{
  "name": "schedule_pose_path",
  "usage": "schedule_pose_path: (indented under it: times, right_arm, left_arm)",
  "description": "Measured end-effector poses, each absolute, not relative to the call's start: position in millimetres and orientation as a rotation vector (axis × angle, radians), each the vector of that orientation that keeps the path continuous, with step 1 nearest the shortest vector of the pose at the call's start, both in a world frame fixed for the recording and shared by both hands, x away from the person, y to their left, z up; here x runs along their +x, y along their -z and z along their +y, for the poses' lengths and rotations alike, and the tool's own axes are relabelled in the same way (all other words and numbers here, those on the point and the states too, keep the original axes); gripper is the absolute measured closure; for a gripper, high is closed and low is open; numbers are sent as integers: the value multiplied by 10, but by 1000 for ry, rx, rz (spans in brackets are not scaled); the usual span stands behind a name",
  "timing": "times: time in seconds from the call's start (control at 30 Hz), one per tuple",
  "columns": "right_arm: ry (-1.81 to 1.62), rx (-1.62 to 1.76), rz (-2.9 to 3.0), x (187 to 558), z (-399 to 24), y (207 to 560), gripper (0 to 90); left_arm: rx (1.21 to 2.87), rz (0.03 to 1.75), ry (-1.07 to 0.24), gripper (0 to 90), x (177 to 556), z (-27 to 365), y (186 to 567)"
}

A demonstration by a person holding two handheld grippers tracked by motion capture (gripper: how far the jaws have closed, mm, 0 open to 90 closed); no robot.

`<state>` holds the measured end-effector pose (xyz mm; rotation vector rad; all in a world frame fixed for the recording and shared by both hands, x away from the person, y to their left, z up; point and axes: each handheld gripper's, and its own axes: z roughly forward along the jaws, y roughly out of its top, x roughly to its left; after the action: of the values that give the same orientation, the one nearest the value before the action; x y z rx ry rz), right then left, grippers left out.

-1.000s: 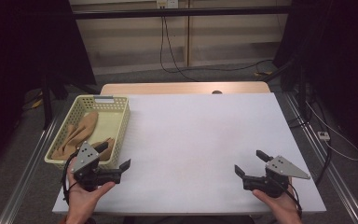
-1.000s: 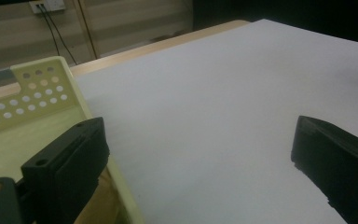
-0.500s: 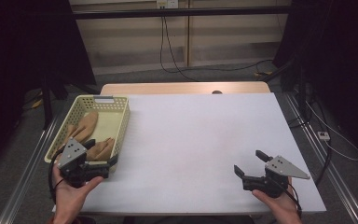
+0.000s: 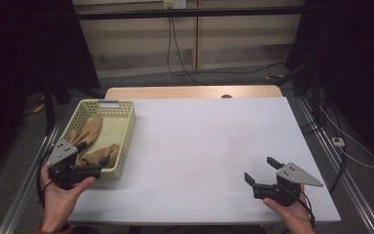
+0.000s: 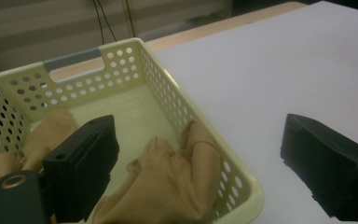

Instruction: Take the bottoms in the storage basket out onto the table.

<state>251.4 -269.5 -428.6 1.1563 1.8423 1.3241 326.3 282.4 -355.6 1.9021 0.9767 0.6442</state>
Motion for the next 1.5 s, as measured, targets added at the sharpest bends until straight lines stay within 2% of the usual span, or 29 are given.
schedule_pose_path:
  times: [0.2, 0.4, 0.57, 0.67, 0.77, 0.87, 1.03, 1.07, 1.1, 1.13, 1.2, 1.27, 1.5]
  right_arm:
    - [-1326, 1159, 1841, 2515, -2696, 4286, 61]
    - [-1328, 1156, 1845, 2516, -2694, 4287, 61]
    - [-1329, 1156, 1848, 2520, -2689, 4287, 61]
    - [-1328, 1155, 1848, 2522, -2688, 4288, 62]
    - [-1325, 1157, 1845, 2521, -2693, 4287, 62]
    - [-1323, 1160, 1843, 2520, -2695, 4288, 63]
    - [-1323, 1160, 1839, 2521, -2692, 4285, 66]
    - [-1322, 1157, 1839, 2521, -2697, 4285, 66]
    - [-1322, 1162, 1836, 2522, -2697, 4286, 66]
    - [-1322, 1162, 1836, 2522, -2697, 4286, 66]
    - [-1322, 1162, 1836, 2523, -2697, 4286, 67]
    - [-1324, 1162, 1839, 2525, -2694, 4287, 67]
    - [-1321, 1160, 1840, 2530, -2695, 4288, 67]
  left_arm:
    - [1967, 1019, -647, 109, 3326, 2843, 3631]
    - [2030, 1108, -642, 155, 3402, 2886, 3733]
    - [2053, 1152, -625, 158, 3486, 2906, 3757]
    - [2071, 1201, -634, 214, 3537, 2907, 3769]
    - [2090, 1225, -613, 230, 3591, 2918, 3786]
    - [2121, 1240, -565, 309, 3634, 2953, 3800]
    - [2132, 1269, -507, 505, 3699, 3007, 3814]
    - [2130, 1267, -490, 556, 3709, 3024, 3809]
    - [2118, 1275, -491, 696, 3716, 3037, 3808]
    - [2122, 1284, -493, 696, 3724, 3047, 3806]
    - [2121, 1286, -475, 778, 3741, 3073, 3810]
    - [2111, 1296, -469, 816, 3754, 3088, 3812]
    - [2094, 1321, -522, 845, 3842, 3085, 3799]
